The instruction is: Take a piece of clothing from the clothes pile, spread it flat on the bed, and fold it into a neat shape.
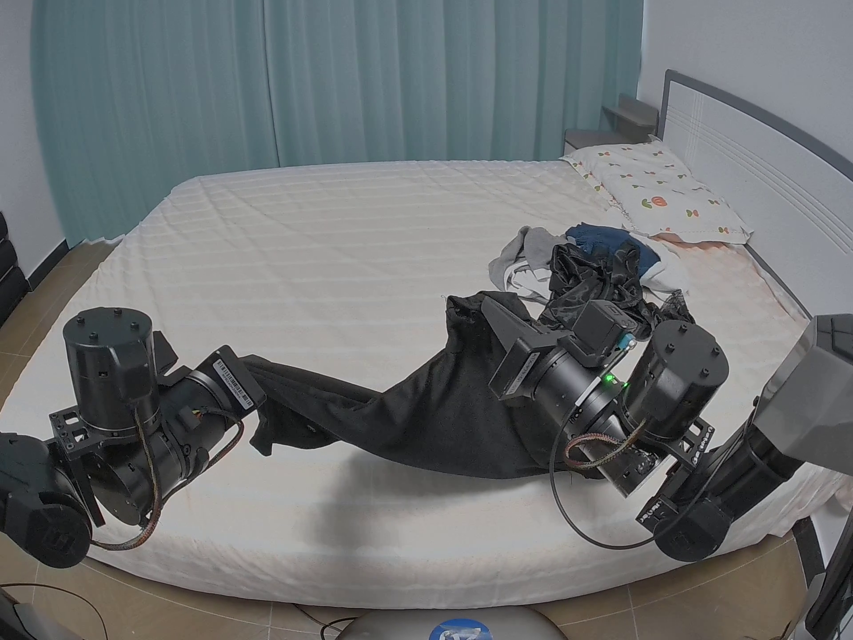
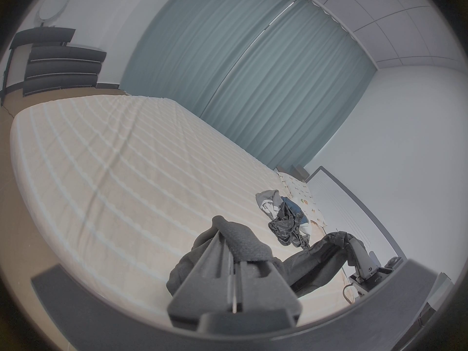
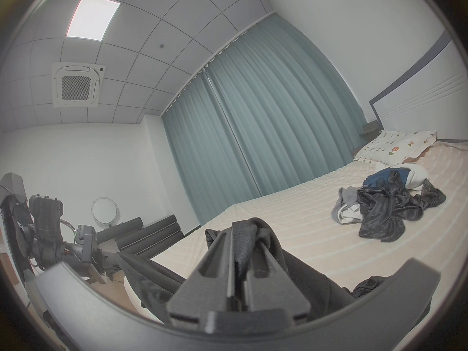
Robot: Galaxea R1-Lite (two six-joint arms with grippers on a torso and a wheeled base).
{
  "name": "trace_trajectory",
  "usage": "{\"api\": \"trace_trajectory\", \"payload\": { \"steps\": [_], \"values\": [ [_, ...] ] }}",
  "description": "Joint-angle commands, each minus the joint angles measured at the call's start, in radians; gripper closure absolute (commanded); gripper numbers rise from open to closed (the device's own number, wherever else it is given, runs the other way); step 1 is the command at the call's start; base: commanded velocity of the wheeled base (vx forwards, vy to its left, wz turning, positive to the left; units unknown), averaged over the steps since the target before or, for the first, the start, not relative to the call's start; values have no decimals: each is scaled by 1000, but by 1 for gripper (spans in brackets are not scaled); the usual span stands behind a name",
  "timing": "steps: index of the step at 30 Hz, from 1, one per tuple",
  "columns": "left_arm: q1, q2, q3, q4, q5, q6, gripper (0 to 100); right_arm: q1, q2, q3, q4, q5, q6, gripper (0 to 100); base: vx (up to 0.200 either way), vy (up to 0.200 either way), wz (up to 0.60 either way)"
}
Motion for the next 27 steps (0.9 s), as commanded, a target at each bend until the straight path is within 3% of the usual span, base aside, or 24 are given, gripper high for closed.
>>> {"api": "trace_trajectory", "payload": {
  "steps": [1,12,21,27],
  "values": [
    [1,2,1,0,0,0,100,-7,-3,4,-9,0,4,100,0,200,0],
    [1,6,9,0,-1,0,100,-32,-6,19,-9,0,49,100,0,200,0],
    [1,17,12,3,-11,1,100,-87,-62,142,-9,31,102,100,0,0,0],
    [-38,8,58,3,-12,-3,100,-104,-147,283,-9,60,121,100,-200,0,0]
  ]
}}
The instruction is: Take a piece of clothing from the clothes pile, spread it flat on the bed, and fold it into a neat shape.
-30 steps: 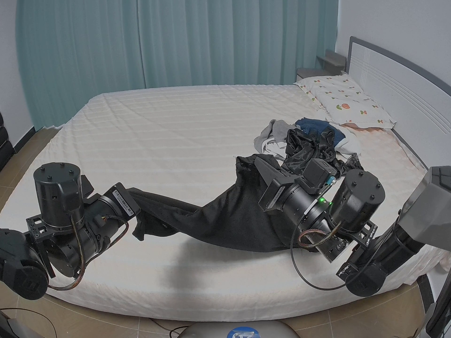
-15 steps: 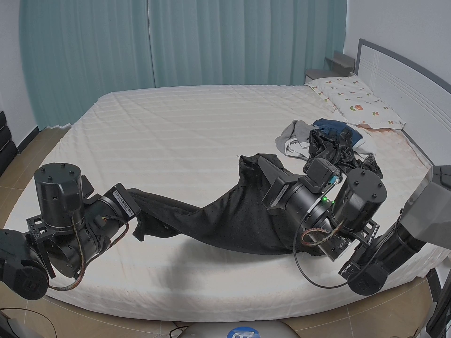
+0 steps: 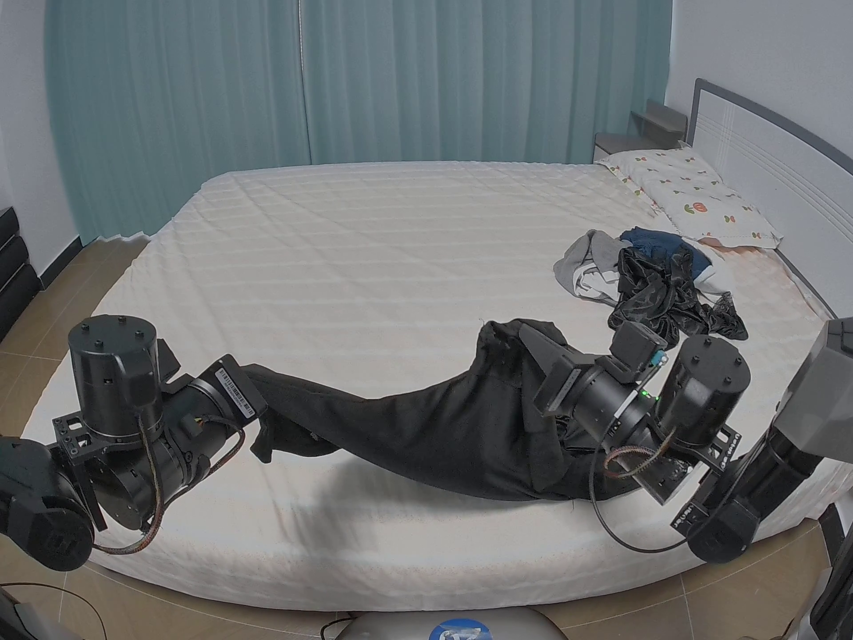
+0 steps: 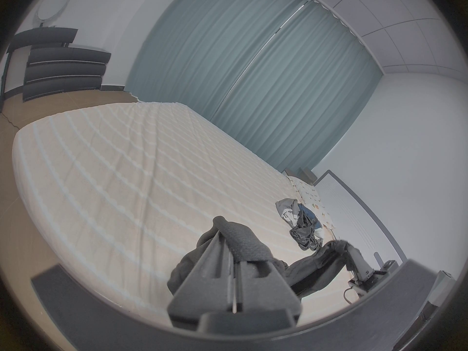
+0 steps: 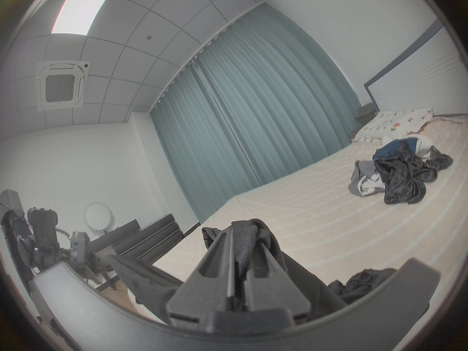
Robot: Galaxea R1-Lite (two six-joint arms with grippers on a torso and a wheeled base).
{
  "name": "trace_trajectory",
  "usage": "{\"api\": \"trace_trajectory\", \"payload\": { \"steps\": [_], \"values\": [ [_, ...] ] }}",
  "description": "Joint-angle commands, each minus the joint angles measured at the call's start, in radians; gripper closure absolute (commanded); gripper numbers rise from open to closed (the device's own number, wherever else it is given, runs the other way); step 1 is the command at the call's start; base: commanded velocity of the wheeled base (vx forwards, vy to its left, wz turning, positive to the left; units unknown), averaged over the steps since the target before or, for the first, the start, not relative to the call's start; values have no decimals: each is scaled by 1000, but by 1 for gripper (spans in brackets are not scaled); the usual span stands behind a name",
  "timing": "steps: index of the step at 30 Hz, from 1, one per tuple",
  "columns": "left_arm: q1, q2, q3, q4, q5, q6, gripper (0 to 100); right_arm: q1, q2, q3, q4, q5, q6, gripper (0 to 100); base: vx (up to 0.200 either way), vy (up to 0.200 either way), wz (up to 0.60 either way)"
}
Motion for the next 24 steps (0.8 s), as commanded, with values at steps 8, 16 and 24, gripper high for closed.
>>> {"api": "trace_trajectory", "payload": {
  "steps": [8,16,24],
  "values": [
    [-65,-55,38,39,2,22,100,11,-213,203,-9,1,25,100,-200,0,0],
    [-80,-187,-88,131,6,28,100,13,-538,176,56,-4,-23,100,-25,0,0],
    [-48,-176,-244,212,9,26,100,-116,-710,-183,442,19,-28,100,0,0,0]
  ]
}}
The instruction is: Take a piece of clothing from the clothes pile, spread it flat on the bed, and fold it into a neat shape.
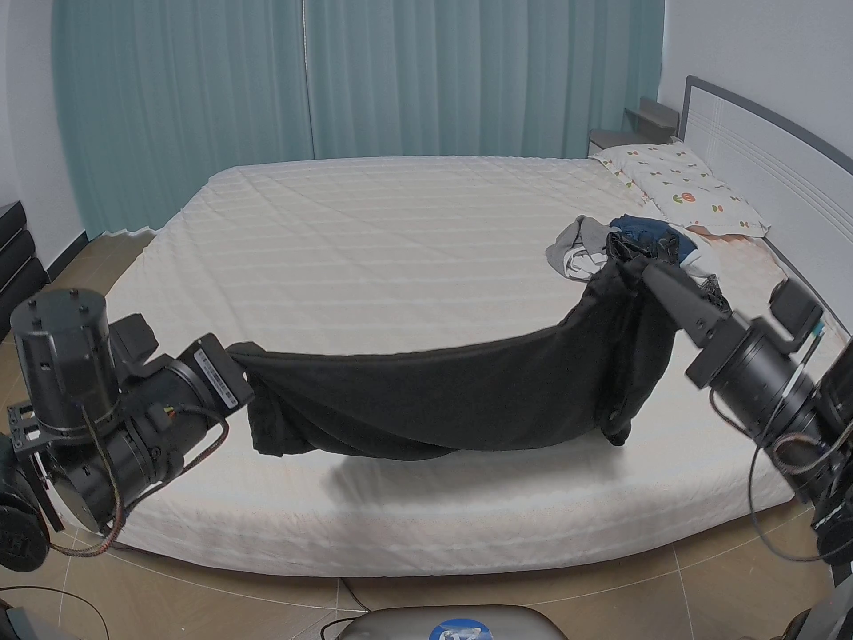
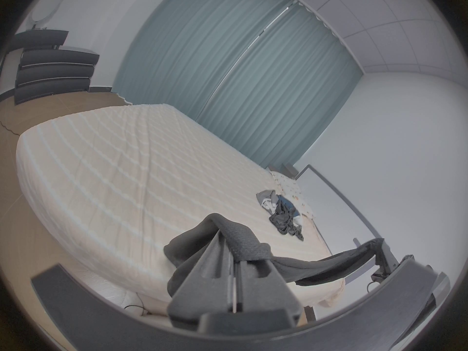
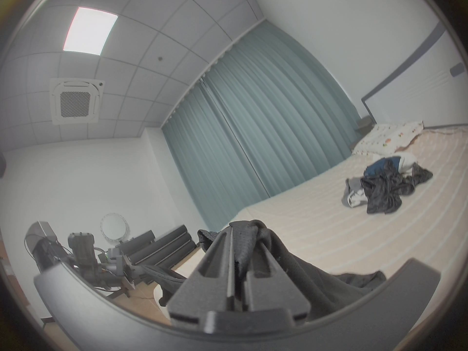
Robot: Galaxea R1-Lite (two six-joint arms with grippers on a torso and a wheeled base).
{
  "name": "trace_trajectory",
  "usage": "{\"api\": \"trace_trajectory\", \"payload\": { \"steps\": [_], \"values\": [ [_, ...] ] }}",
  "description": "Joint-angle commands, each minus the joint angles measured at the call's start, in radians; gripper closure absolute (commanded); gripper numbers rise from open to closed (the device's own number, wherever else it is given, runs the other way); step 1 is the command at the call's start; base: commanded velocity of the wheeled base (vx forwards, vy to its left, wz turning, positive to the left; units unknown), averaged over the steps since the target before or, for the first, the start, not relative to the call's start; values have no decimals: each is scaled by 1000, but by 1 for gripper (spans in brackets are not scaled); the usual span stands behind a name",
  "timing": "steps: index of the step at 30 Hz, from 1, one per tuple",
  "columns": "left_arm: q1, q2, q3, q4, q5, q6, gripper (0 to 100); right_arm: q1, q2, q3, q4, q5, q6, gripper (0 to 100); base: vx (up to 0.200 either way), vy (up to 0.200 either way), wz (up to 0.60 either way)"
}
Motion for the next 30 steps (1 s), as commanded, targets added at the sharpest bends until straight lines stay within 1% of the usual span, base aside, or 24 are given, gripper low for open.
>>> {"api": "trace_trajectory", "payload": {
  "steps": [1,3,5,8,9,10,11,14,15,19,23,26,28,30],
  "values": [
    [29,-22,-172,72,2,0,100,-132,-184,-318,268,18,-6,100,0,0,0],
    [34,-22,-218,108,2,0,100,-156,-171,-393,329,28,-6,100,0,0,0],
    [43,-5,-290,193,1,0,100,-202,-119,-476,395,35,0,100,0,0,0],
    [63,51,-385,282,-8,-17,100,-233,-20,-571,415,20,14,100,0,0,0],
    [69,70,-404,292,-8,-23,100,-234,4,-588,418,18,14,100,0,0,0],
    [74,80,-411,292,-8,-28,100,-237,18,-597,416,17,14,100,0,0,0],
    [92,126,-444,295,-8,-36,100,-253,76,-620,416,18,14,100,200,0,0],
    [123,183,-476,295,-10,-36,100,-270,148,-641,406,17,14,100,200,0,0],
    [146,215,-496,296,-14,-36,100,-282,185,-658,406,20,12,100,200,0,0],
    [186,292,-534,298,-94,-39,100,-308,306,-710,400,20,12,100,200,0,0],
    [210,390,-583,287,-107,-39,100,-352,425,-830,387,18,12,100,200,0,0],
    [220,432,-611,285,-110,-39,100,-362,474,-884,386,17,6,100,200,0,0],
    [226,513,-669,285,-110,-54,100,-362,556,-933,384,17,4,100,200,0,0],
    [226,562,-704,285,-113,-66,100,-360,599,-941,367,17,1,100,200,0,0]
  ]
}}
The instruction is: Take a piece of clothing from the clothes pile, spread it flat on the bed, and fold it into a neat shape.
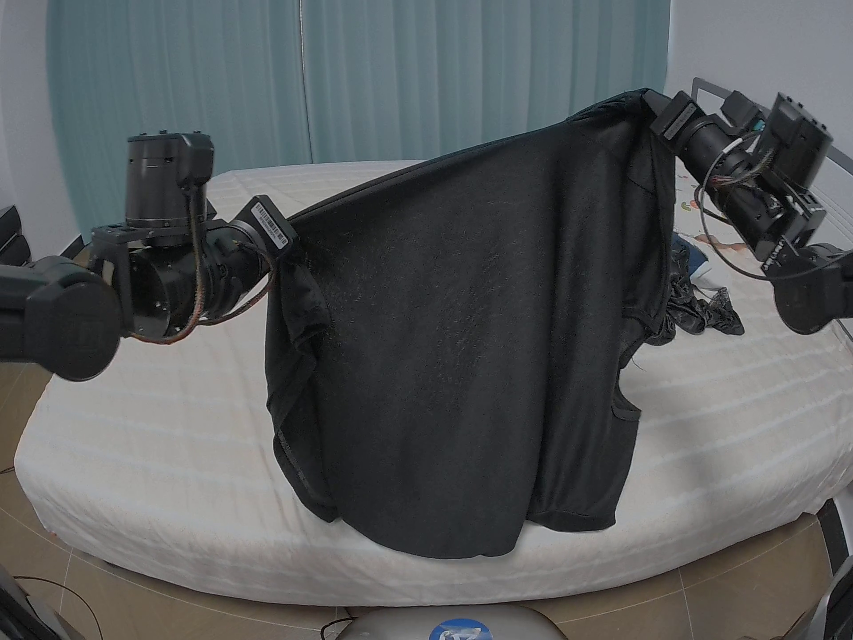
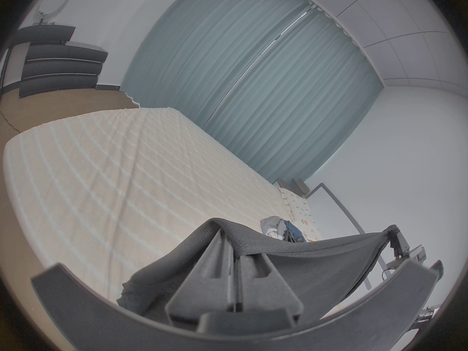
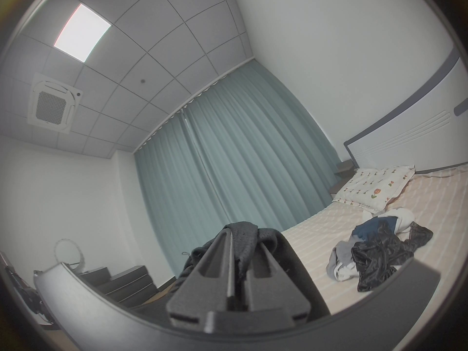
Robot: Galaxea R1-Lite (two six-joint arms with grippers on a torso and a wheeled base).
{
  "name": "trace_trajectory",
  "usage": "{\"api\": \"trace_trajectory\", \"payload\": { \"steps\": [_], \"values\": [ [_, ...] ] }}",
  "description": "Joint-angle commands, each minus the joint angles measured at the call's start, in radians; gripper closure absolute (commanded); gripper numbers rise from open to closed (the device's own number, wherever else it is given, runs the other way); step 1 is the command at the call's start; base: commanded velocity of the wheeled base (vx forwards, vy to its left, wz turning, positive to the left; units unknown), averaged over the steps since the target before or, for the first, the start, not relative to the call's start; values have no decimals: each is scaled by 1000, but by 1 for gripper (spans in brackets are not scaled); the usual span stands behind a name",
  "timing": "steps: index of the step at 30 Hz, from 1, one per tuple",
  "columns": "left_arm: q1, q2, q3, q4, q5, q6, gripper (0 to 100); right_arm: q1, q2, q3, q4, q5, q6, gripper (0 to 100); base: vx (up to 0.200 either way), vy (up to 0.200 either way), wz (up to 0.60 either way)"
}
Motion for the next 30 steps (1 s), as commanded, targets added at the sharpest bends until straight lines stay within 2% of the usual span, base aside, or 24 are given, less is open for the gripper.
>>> {"api": "trace_trajectory", "payload": {
  "steps": [1,3,4,6,8,9,12,19,20,21,22,24,27,28,30],
  "values": [
    [24,227,-133,-2,-13,-24,100,-20,228,-89,-37,-3,-8,100,200,0,0],
    [24,245,-147,-2,-14,-24,100,-20,245,-90,-48,-3,-9,100,200,0,0],
    [29,333,-210,-2,-14,-24,100,-22,314,-95,-86,-23,-17,100,200,0,0],
    [33,373,-244,-4,-13,-24,100,-25,343,-95,-94,-38,-23,100,200,0,0],
    [37,385,-255,-4,-11,-22,100,-25,354,-96,-97,-43,-25,100,0,0,0],
    [47,460,-324,-4,-8,-21,100,-33,407,-106,-134,-49,-25,100,0,0,0],
    [63,540,-403,-4,1,-18,100,-37,464,-122,-158,-63,-28,100,0,0,0],
    [86,670,-517,-4,15,-21,100,-45,552,-175,-166,-93,-49,100,0,0,0],
    [86,687,-529,-4,16,-22,0,-45,562,-179,-166,-95,-54,100,0,0,0],
    [86,696,-537,-4,16,-22,0,-45,568,-182,-166,-93,-56,100,0,0,0],
    [92,721,-560,-7,16,-22,0,-43,585,-188,-166,-90,-57,0,0,0,0],
    [96,750,-589,-22,18,-22,0,-40,604,-198,-161,-81,-57,0,0,0,0],
    [104,834,-670,-67,61,-27,0,-45,671,-233,-143,-80,-57,0,0,0,0],
    [107,879,-721,-65,110,-22,0,-48,705,-245,-128,-90,-59,0,0,0,0],
    [110,923,-776,-59,148,-22,0,-57,723,-242,-95,-98,-57,0,0,0,0]
  ]
}}
